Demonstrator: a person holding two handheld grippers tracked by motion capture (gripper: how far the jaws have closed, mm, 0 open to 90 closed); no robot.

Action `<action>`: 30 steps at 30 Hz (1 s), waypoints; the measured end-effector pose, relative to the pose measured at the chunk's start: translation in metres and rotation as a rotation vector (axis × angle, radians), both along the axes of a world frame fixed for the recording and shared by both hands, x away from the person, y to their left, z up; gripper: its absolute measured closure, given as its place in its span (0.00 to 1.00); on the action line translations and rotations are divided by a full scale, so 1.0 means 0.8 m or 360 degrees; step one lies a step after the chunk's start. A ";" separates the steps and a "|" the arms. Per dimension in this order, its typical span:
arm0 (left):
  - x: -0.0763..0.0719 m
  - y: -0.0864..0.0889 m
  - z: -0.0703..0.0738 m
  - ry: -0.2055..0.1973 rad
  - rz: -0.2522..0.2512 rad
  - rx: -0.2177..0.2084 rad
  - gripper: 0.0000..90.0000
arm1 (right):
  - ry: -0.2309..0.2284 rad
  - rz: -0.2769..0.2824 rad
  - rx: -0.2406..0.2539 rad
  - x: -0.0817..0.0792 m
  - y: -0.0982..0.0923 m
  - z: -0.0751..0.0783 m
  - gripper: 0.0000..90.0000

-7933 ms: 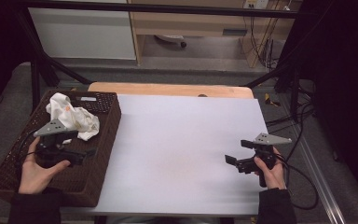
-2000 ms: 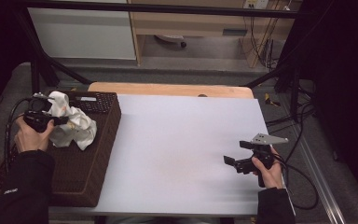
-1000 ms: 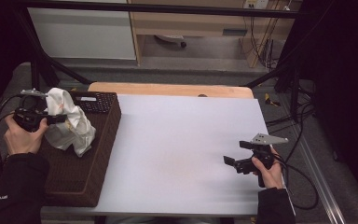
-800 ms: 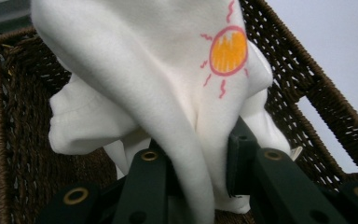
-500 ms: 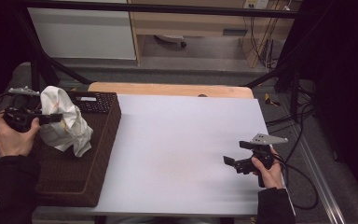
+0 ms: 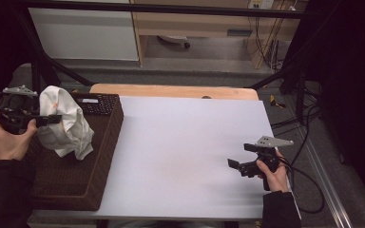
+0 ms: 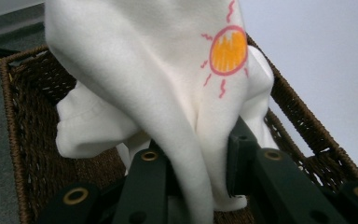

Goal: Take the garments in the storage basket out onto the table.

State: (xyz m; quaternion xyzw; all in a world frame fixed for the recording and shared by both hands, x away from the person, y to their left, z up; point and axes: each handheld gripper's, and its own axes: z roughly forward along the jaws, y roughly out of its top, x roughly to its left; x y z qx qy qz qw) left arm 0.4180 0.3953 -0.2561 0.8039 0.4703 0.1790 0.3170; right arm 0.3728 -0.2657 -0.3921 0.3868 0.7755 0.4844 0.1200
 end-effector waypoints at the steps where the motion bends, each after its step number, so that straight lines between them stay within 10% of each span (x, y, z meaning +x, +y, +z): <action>1: -0.001 0.000 0.002 -0.0002 -0.0004 -0.0002 0.81 | 0.0002 0.0001 -0.0001 0.000 0.000 0.000 0.01; 30: -0.023 -0.022 0.055 -0.0038 -0.0156 0.0001 0.81 | -0.0001 0.0003 0.0002 0.000 0.000 0.000 0.01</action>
